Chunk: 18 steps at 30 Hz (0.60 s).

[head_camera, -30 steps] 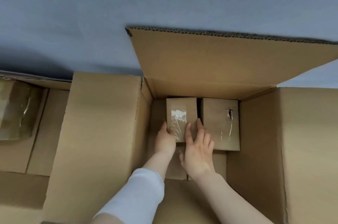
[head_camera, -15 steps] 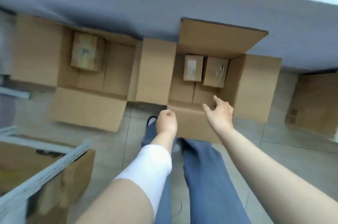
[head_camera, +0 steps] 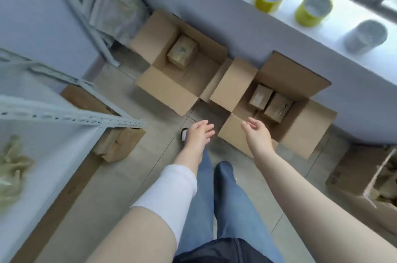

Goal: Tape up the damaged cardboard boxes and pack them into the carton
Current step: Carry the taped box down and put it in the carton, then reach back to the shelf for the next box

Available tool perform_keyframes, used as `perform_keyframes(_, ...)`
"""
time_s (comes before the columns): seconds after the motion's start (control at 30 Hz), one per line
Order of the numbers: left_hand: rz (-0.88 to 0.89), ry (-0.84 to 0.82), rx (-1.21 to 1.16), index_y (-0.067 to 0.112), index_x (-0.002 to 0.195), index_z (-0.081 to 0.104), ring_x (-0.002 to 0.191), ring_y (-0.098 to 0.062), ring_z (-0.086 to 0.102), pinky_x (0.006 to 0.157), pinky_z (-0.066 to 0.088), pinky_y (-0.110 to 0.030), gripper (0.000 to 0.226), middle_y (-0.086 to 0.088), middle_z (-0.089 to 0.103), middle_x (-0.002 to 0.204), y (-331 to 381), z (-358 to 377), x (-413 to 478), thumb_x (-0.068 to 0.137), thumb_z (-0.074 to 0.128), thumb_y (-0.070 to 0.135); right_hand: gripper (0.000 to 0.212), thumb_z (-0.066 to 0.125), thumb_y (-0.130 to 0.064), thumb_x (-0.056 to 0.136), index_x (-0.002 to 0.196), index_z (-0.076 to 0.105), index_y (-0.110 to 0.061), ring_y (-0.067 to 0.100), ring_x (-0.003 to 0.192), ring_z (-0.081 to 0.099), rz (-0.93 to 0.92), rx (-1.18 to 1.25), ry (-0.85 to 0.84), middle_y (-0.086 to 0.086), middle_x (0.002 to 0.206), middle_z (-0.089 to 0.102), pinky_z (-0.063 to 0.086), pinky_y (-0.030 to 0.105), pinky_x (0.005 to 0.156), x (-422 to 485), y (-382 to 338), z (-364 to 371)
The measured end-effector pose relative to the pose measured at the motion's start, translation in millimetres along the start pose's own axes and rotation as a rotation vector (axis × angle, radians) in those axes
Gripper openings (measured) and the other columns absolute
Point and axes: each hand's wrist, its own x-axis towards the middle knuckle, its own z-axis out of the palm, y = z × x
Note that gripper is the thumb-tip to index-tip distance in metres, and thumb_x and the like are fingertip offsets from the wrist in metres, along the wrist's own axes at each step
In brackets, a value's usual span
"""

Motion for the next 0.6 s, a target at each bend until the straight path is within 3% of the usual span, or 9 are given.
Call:
perform_keyframes(0.13, 0.070, 0.074, -0.241, 0.010, 0.119, 0.051, 0.096, -0.018, 0.061, 0.073, 0.045, -0.021, 0.026, -0.010, 0.061, 0.123, -2.6, -53.0, -57.3, 0.101, 0.034, 0.014, 0.041, 0.051, -0.028, 0.095, 0.133, 0.046, -0.014, 0.016, 0.108, 0.050, -0.060, 0.063, -0.085, 0.004, 0.133, 0.052, 0.036, 0.026, 0.086, -70.0, -25.9, 27.4)
perform_keyframes(0.27, 0.238, 0.164, -0.426, 0.009, 0.119, 0.051, 0.080, -0.011, 0.061, 0.067, 0.045, -0.021, 0.025, -0.010, 0.062, 0.121, 29.1, -121.4, -103.1, 0.101, 0.034, 0.014, 0.041, 0.052, -0.025, 0.095, 0.133, 0.047, -0.013, 0.019, 0.113, 0.052, -0.204, 0.089, -0.169, 0.005, 0.134, 0.052, 0.040, 0.029, 0.098, -139.2, -73.1, 85.1)
perform_keyframes(0.33, 0.340, 0.187, -0.492, 0.010, 0.118, 0.051, 0.080, -0.009, 0.061, 0.067, 0.045, -0.021, 0.024, -0.007, 0.063, 0.118, 51.0, -163.7, -127.5, 0.101, 0.034, 0.014, 0.040, 0.052, -0.025, 0.095, 0.133, 0.048, -0.014, 0.017, 0.110, 0.052, -0.288, 0.127, -0.222, 0.004, 0.132, 0.053, 0.042, 0.027, 0.094, -176.8, -101.3, 120.3)
perform_keyframes(0.47, 0.574, 0.230, -0.607, 0.015, 0.108, 0.055, 0.077, -0.009, 0.060, 0.068, 0.043, -0.020, 0.021, -0.002, 0.064, 0.103, 89.0, -257.2, -191.2, 0.099, 0.036, 0.011, 0.035, 0.053, -0.022, 0.094, 0.129, 0.052, -0.015, 0.014, 0.109, 0.054, -0.402, 0.231, -0.305, 0.005, 0.127, 0.057, 0.043, 0.030, 0.099, -262.6, -151.4, 189.5)
perform_keyframes(0.6, 0.872, 0.299, -0.577, 0.010, 0.109, 0.055, 0.079, -0.011, 0.061, 0.068, 0.043, -0.019, 0.022, 0.000, 0.064, 0.093, 114.0, -353.9, -266.9, 0.099, 0.036, 0.007, 0.029, 0.052, -0.015, 0.094, 0.123, 0.054, -0.012, 0.008, 0.091, 0.058, -0.582, 0.364, -0.395, 0.004, 0.112, 0.062, 0.047, 0.015, 0.075, -358.3, -192.5, 251.4)
